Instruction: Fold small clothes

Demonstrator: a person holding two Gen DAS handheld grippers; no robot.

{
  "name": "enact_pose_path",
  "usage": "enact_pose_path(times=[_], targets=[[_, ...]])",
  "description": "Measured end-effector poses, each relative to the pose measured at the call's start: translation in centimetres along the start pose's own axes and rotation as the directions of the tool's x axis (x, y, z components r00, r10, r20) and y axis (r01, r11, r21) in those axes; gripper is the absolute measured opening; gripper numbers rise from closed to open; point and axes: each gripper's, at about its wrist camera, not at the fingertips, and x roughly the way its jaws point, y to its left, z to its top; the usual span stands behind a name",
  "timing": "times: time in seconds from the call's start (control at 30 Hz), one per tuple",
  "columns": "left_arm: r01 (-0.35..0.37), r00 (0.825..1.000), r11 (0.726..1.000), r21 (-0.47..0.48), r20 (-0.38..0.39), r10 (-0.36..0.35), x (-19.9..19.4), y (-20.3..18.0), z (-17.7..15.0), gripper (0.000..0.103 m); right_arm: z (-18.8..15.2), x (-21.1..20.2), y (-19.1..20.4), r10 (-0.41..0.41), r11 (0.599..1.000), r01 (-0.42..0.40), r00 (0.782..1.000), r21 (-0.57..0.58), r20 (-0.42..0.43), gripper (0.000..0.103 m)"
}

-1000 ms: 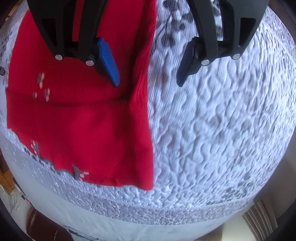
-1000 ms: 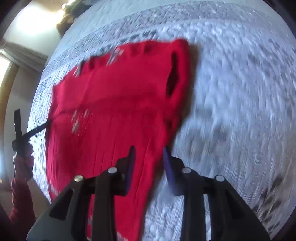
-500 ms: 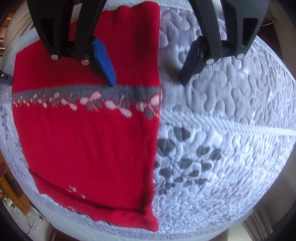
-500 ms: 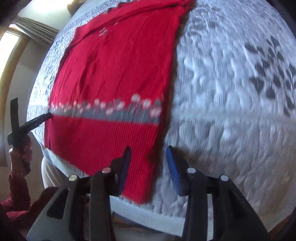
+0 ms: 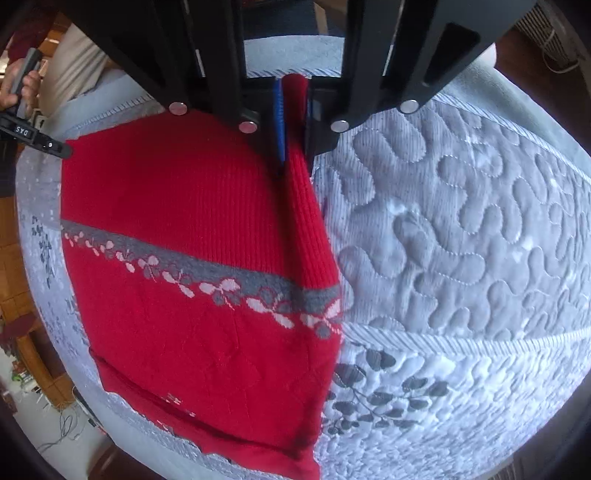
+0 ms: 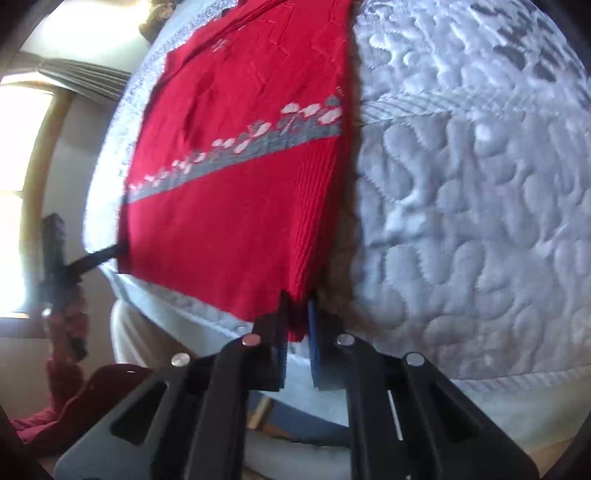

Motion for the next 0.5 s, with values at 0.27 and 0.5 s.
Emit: enact_pose_path(times=[0.27, 0.5], targets=[[0.087, 0.996, 0.994, -0.064, 0.029, -0.085, -3.3, 1.2, 2.0, 0.008, 1.6, -4.8, 1.1, 0.083, 0.996, -0.080, 0.995, -0.045, 0.062, 0.007], [0.132, 0.989, 0.986, -0.101, 0.084, -0.124, -5.4, 1.4, 8.5, 0.008, 8.5, -7.8, 2.1, 0.109, 0.993, -0.103, 0.989, -0.058, 0.105, 0.007]])
